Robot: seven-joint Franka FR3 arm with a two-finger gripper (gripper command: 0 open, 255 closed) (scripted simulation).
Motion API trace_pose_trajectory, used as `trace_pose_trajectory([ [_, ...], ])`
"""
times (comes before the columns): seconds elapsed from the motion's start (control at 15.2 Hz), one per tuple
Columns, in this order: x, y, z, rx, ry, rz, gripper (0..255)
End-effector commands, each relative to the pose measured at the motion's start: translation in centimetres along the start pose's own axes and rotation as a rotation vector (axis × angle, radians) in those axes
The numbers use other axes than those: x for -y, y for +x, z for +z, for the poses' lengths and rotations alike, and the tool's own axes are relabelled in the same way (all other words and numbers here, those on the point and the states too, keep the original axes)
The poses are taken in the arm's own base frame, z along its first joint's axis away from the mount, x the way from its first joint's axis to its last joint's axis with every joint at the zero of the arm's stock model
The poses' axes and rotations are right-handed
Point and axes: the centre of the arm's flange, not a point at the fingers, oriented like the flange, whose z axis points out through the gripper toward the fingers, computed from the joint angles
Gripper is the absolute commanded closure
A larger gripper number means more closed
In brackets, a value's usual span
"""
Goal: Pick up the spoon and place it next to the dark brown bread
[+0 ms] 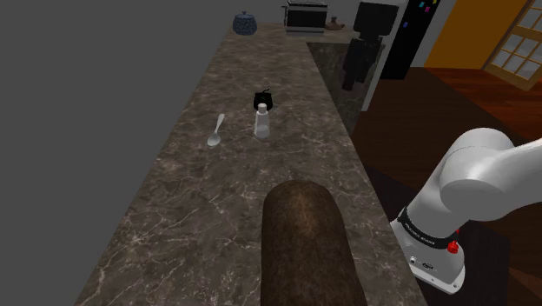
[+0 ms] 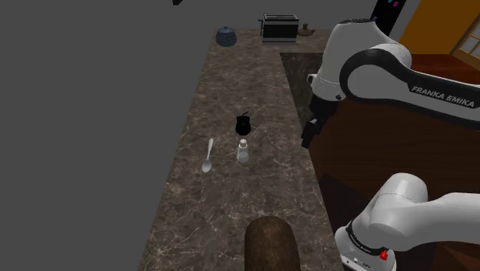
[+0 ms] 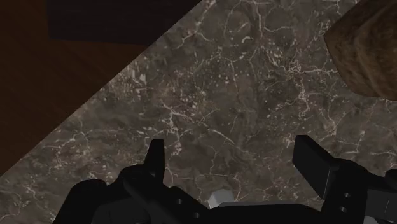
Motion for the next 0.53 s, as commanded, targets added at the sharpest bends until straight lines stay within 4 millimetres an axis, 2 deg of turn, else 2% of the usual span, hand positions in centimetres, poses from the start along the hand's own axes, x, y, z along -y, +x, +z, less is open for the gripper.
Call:
trace_pose_trajectory([
  [0.0, 0.0, 0.0, 0.0, 0.0, 0.0, 0.0, 0],
  [0.46, 4.4, 6.9, 3.9, -0.001, 0.02, 0.188, 0],
])
